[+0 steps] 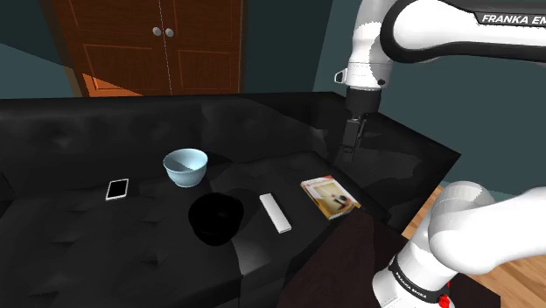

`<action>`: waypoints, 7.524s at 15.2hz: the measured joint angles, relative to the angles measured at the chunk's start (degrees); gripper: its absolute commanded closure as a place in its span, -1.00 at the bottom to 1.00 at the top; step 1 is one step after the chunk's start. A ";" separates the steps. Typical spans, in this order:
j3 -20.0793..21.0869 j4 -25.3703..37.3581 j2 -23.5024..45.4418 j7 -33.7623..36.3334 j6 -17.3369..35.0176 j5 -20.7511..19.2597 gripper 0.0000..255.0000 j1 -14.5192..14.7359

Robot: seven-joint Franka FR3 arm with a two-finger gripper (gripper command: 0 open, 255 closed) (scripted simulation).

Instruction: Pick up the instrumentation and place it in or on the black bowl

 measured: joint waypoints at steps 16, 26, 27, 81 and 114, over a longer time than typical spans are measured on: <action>4.41 -11.71 18.22 6.56 33.91 0.66 -1.00 -3.09; 6.04 -9.26 41.56 13.64 57.60 -3.58 -1.00 -6.46; 5.90 -8.49 43.89 14.51 59.40 -4.45 -1.00 -6.79; 1.77 3.23 61.93 23.99 68.47 -11.92 1.00 -6.37; 9.60 23.80 62.94 42.63 48.12 -13.10 1.00 5.19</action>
